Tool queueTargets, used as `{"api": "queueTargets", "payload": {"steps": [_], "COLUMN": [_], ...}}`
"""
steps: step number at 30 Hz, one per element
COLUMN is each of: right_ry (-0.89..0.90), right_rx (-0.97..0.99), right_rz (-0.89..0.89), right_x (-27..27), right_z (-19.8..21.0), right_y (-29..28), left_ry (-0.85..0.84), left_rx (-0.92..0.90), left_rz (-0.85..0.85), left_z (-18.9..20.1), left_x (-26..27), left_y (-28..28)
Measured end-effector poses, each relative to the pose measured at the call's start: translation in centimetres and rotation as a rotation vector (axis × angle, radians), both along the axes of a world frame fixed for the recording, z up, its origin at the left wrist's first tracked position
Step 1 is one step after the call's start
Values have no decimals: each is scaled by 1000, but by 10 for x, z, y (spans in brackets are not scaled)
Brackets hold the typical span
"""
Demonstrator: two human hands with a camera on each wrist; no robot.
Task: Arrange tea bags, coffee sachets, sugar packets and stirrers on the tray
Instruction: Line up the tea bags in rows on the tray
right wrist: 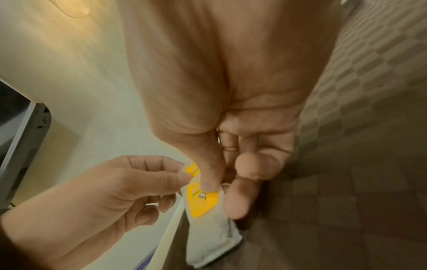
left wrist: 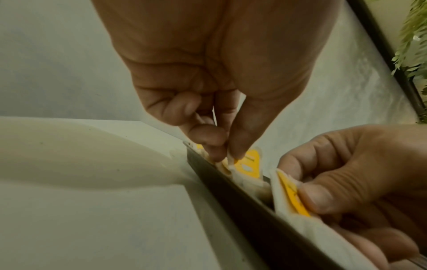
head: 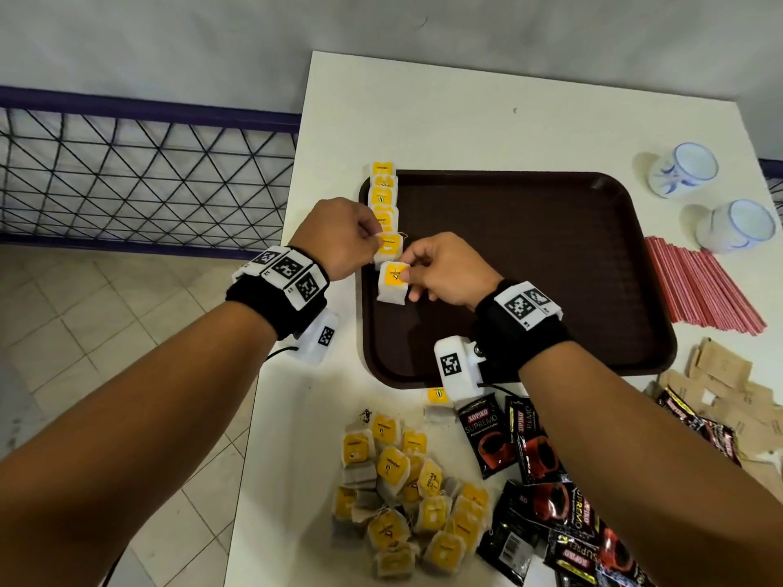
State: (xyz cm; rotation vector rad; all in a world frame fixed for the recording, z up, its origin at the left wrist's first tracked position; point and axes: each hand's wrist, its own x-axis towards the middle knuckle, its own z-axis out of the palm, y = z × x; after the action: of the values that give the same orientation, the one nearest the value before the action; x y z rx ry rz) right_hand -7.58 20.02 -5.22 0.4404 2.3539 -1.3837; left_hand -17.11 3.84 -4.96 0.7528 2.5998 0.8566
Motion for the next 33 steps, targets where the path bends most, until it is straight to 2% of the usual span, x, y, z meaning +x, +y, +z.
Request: {"api": "queueTargets", "payload": {"steps": [12,26,33], "right_ry": [112,85,92], "right_rx": [79,44,152], "right_rz": [-139,-267,-274], "right_x": [-10,-15,-18], "right_z": [-5,-8,-14], "right_y": [-2,-18,-18], "left_ry": [-11,0,-2], "left_rx": [3,7,-26], "left_rz": [1,37,59], "left_z": [2,2,-2], "left_x": [-3,-3,-3], "left_y": [2,1,1]}}
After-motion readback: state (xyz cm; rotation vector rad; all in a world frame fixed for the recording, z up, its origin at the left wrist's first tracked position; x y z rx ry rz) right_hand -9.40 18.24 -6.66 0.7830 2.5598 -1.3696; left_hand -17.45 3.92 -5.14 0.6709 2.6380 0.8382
